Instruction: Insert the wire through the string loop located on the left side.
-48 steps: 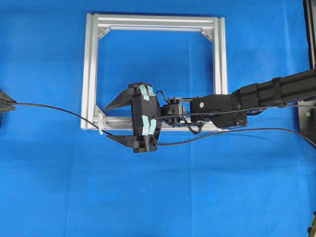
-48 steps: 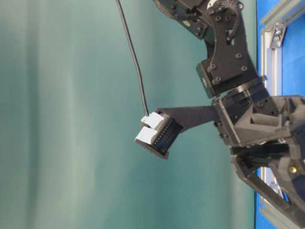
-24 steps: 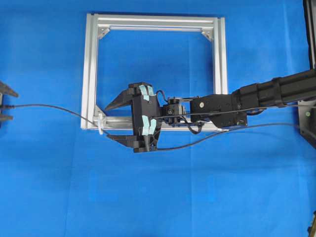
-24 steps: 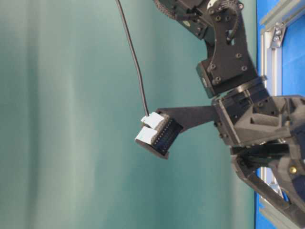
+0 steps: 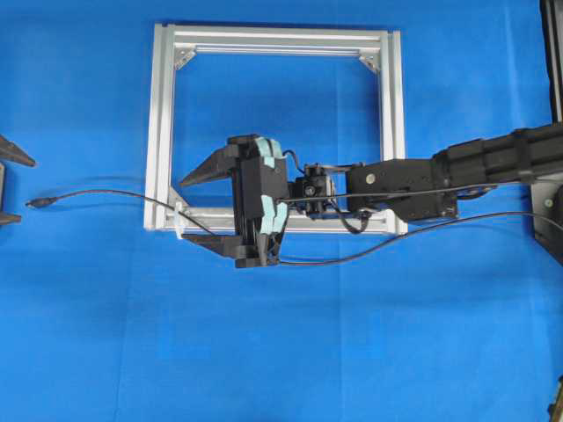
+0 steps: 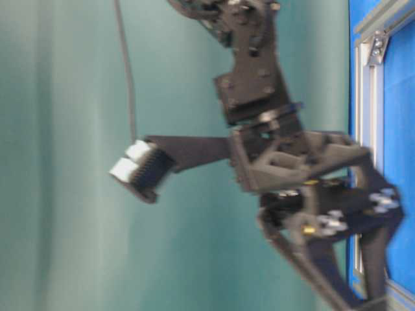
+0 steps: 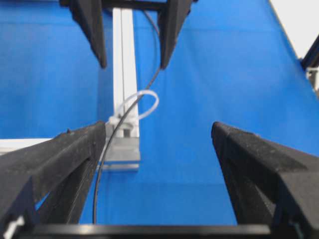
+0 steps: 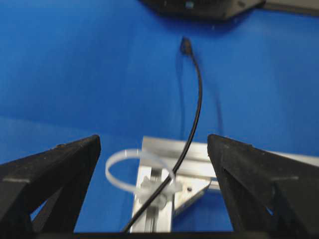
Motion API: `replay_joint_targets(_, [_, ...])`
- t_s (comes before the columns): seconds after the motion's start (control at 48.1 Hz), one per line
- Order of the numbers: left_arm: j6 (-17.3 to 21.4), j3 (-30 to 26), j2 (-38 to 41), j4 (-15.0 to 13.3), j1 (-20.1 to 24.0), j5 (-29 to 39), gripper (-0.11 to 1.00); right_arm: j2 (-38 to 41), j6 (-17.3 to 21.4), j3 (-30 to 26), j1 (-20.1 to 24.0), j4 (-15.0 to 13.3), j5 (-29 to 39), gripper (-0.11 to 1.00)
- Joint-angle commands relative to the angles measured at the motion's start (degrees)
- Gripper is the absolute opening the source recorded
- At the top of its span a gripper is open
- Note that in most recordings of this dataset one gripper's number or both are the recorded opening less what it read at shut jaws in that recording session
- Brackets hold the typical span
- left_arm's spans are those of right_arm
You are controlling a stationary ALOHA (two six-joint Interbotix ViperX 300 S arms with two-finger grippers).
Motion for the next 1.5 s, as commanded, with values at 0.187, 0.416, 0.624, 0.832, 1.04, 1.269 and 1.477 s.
replay_joint_targets(0.187, [-0.09, -0.53, 1.05, 0.18, 0.09, -0.53, 0.82, -9.49, 0.09, -1.41, -0.44, 0.18, 5.10, 0.98])
replay_joint_targets(0.416, [-0.09, -0.53, 1.05, 0.18, 0.18, -0.70, 0.82, -14.15, 0.09, -1.41, -0.62, 0.18, 8.53, 0.98])
replay_joint_targets(0.624, [0.00, -0.53, 1.05, 0.09, 0.09, -1.41, 0.81, -15.38, 0.09, -1.49, -0.62, 0.26, 10.20, 0.98])
replay_joint_targets(0.832, [0.00, -0.53, 1.05, 0.18, 0.18, -1.58, 0.81, -15.29, 0.09, -1.41, -0.62, 0.18, 10.20, 0.98])
replay_joint_targets(1.04, [0.09, -0.35, 1.14, 0.18, 0.09, -4.48, 0.81, -15.38, 0.09, -1.41, -0.62, 0.18, 10.28, 0.98])
replay_joint_targets(1.269, [0.35, 1.05, 3.08, 0.18, 0.18, -8.70, 0.81, -15.38, 0.09, -1.23, -0.62, 0.26, 10.20, 0.98])
replay_joint_targets(1.477, [0.44, 1.23, 3.34, 0.18, 0.18, -9.40, 0.81, -15.38, 0.09, -1.32, -0.62, 0.18, 10.28, 0.98])
